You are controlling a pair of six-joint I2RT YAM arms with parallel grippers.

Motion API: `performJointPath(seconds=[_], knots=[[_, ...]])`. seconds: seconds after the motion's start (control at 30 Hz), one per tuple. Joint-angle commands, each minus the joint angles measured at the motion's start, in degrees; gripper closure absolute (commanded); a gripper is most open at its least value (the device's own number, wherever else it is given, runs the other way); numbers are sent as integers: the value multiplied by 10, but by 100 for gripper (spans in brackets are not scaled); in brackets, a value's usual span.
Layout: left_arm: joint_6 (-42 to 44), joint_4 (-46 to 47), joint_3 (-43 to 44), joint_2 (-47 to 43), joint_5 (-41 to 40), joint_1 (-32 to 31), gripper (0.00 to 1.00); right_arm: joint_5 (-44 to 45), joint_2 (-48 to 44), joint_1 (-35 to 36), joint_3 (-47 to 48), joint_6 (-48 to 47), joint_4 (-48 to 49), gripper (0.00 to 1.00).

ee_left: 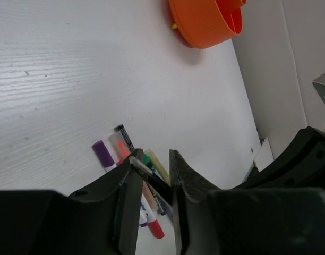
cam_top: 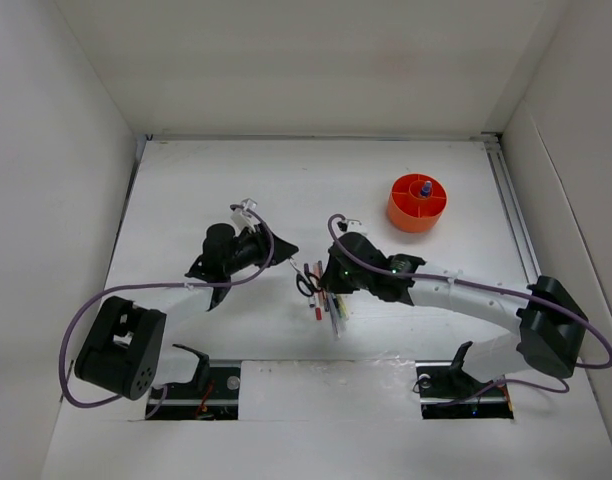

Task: Sort the stationery into containers
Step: Pick up the scissors from the center of the board.

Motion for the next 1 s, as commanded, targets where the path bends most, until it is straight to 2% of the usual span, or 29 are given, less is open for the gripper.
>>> performJointPath(seconds=[0.0,0.1,0.27,0.33,0.37,0.5,0.6,0.7,0.97], knots=[[1,39,28,6,12,-3,84,-9,-6,11,34,-6,52,100],[1,48,20,6,12,-3,98,0,-1,11,39,-6,52,100],[1,48,9,-31,12,-3,100,0,10,11,39,-6,52,99],[7,42,18,-39,24,-3,100,0,10,11,39,-6,52,86],[17,27,18,-46,30,-3,100,0,5,11,39,-13,52,73],[38,12,18,-60,47,-3,100,-20,-16,11,44,-46,34,52],[55,4,18,-66,74,-3,100,-56,-44,11,44,-73,39,40],[55,4,13,-72,93,-3,100,-70,-72,11,26,-99,60,34],[36,33,30,-72,146,-48,100,-113,-47,11,32,-176,135,36]])
